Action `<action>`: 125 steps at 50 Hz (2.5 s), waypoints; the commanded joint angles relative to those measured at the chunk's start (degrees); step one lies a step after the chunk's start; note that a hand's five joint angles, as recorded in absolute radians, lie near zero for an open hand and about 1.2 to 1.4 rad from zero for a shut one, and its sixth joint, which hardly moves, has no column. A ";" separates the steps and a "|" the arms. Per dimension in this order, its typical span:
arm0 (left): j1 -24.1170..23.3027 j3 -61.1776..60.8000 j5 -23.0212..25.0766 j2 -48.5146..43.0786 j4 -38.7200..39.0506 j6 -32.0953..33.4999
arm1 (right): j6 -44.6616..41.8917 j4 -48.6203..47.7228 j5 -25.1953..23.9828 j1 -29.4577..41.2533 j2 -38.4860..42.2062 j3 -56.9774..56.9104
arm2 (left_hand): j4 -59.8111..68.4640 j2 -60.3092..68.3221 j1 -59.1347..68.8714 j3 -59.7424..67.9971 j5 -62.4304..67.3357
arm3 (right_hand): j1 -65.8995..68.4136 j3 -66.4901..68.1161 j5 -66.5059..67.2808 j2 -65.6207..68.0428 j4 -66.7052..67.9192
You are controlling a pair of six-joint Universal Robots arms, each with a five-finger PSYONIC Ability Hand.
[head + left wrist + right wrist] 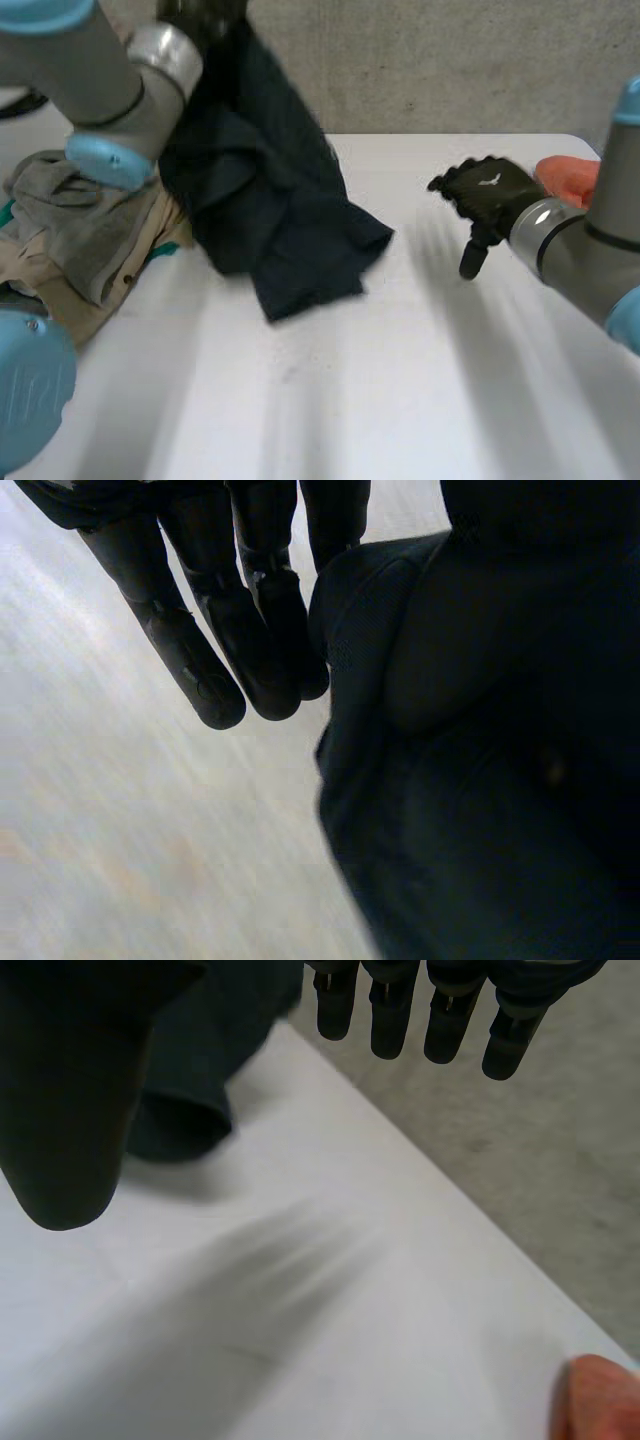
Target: Fold the laundry.
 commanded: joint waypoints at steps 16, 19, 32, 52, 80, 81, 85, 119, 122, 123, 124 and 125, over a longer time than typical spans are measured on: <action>-14.51 -31.90 12.89 5.08 2.77 -13.55 | 3.65 -0.09 -0.68 -9.98 -0.43 -5.85 | -17.04 -16.08 -14.50 -16.52 -12.33 | -2.46 -1.76 -2.35 -1.53 -1.64; -15.30 -34.45 12.90 3.15 2.60 -12.24 | 2.60 -0.09 -1.12 -9.81 0.27 -5.67 | -52.14 -51.19 -49.61 -51.62 -47.43 | -2.46 -1.76 -2.35 -1.53 -1.64; -9.60 -43.59 0.16 16.93 0.93 -10.90 | -1.18 0.18 -1.65 -5.94 0.80 -2.51 | -58.57 -57.61 -56.03 -58.05 -53.86 | -2.46 -1.76 -2.35 -1.53 -1.64; 2.27 -53.46 -0.21 11.42 -0.91 -5.65 | 4.08 -4.11 1.51 4.25 8.35 6.37 | -51.62 -50.67 -49.09 -51.11 -46.92 | 12.68 13.38 12.79 13.61 13.50; -2.03 -37.80 -1.08 2.70 -24.64 -2.56 | -2.93 -14.86 3.89 4.70 6.44 10.58 | 11.43 12.39 13.97 11.95 16.14 | 67.54 68.24 67.65 68.47 68.36; -2.12 -39.54 -0.82 4.53 -26.47 -3.17 | -6.25 -12.16 2.32 4.17 5.12 11.63 | 11.43 12.39 13.97 11.95 16.14 | 67.54 68.24 67.65 68.47 68.36; -2.56 -46.47 2.59 10.41 -30.70 -3.18 | -18.36 -1.80 -2.25 1.98 1.70 14.71 | 11.43 12.39 13.97 11.95 16.14 | 67.54 68.24 67.65 68.47 68.36; -0.80 -41.58 -3.28 8.24 -23.51 -5.99 | -0.84 10.72 -5.08 -4.79 9.42 -6.20 | -45.57 -44.61 -43.03 -45.05 -40.86 | 9.31 10.00 9.42 10.24 10.13; -0.89 -42.11 -3.54 8.68 -22.89 -6.07 | 0.04 13.00 -6.74 -6.46 8.10 -7.25 | -45.74 -44.78 -43.20 -45.22 -41.03 | 12.67 13.37 12.79 13.61 13.50; -0.98 -42.19 -3.54 8.86 -22.63 -6.16 | 0.13 13.53 -7.18 -6.82 7.66 -7.43 | -46.07 -45.12 -43.54 -45.55 -41.36 | 12.68 13.38 12.79 13.61 13.50; -1.06 -42.37 -3.63 8.94 -22.37 -6.16 | 0.05 14.15 -7.62 -7.25 7.14 -7.69 | -46.58 -45.62 -44.04 -46.06 -41.87 | 12.51 13.21 12.63 13.45 13.34; -1.33 -42.55 -3.63 8.95 -21.84 -6.07 | -0.04 14.93 -8.32 -7.87 6.26 -8.04 | -47.75 -46.79 -45.21 -47.23 -43.04 | 12.01 12.71 12.12 12.95 12.84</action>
